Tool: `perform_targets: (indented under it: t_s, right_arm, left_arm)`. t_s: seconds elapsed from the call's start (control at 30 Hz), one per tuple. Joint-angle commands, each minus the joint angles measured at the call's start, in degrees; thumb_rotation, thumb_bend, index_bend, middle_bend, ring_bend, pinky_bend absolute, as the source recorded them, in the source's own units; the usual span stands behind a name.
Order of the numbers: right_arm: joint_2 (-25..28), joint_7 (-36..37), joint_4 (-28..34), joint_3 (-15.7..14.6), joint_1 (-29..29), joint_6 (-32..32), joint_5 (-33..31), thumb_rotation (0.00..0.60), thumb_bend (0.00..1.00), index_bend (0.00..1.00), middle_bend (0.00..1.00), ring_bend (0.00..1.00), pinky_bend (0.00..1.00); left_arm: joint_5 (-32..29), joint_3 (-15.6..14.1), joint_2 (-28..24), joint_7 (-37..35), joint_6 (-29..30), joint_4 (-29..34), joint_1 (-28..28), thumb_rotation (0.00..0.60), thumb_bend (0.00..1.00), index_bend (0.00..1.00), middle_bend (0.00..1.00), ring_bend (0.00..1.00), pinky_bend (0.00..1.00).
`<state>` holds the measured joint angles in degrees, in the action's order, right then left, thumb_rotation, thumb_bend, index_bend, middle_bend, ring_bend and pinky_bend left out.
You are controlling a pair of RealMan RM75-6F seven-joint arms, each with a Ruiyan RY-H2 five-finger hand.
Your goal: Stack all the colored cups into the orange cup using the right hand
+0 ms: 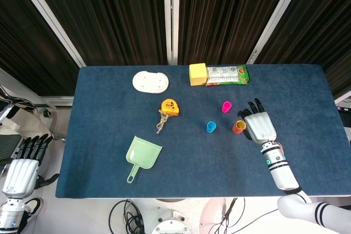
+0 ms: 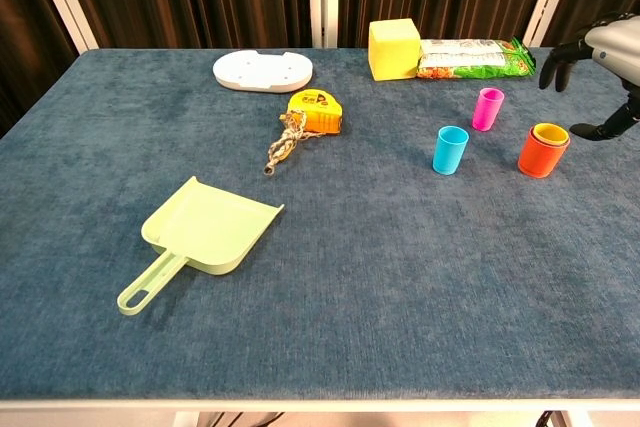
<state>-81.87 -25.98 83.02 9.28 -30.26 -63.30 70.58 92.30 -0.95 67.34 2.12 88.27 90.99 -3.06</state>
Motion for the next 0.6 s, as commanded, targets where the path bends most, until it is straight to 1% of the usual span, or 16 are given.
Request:
perform_targets:
  t_s: [0.03,0.13,0.3,0.53,0.6]
  right_arm:
    - [0.12,0.68,1.61,-0.36,-0.42,-0.87,2.33,0.6,0.21,0.32,0.33,0.09,0.0]
    - [-0.24,-0.56,3.11,-0.63,-1.18,-0.59,3.13,0.6,0.2,0.32,0.33,0.09,0.0]
    - [-2.47,-4.07,3.43,-0.61,-3.21,1.81,1.66,0.6,0.17,0.32,0.32,0.09,0.0]
    - [-8.03,-9.14,-0.56,0.47,-6.47,5.19,-3.7,0.6,0.17,0.32,0.32,0.08,0.0]
    - [-9.25,-9.8,-1.63,0.48,-6.99,5.28,-4.13,0.6,0.17,0.32,0.32,0.08,0.0]
  left_arm:
    - [0.04,0.02,0.01,0.03,-0.06,0.04,-0.07,0.6,0.03,0.07,0.04,0.0,0.0]
    - [0.14,0.03,0.09,0.16,-0.07,0.08,-0.14,0.6,0.03,0.07,0.04,0.0,0.0]
    - [0.08,-0.04,-0.04,0.03,0.17,0.12,0.07,0.6,0.04,0.07,0.04,0.0,0.0]
    - [0.11,-0.29,-0.1,-0.66,0.61,-0.23,0.5,0.6,0.04,0.07,0.04,0.0,0.0]
    - [0.1,-0.26,-0.08,-0.9,0.81,-0.38,0.59,0.6,0.03,0.07,0.04,0.0,0.0]
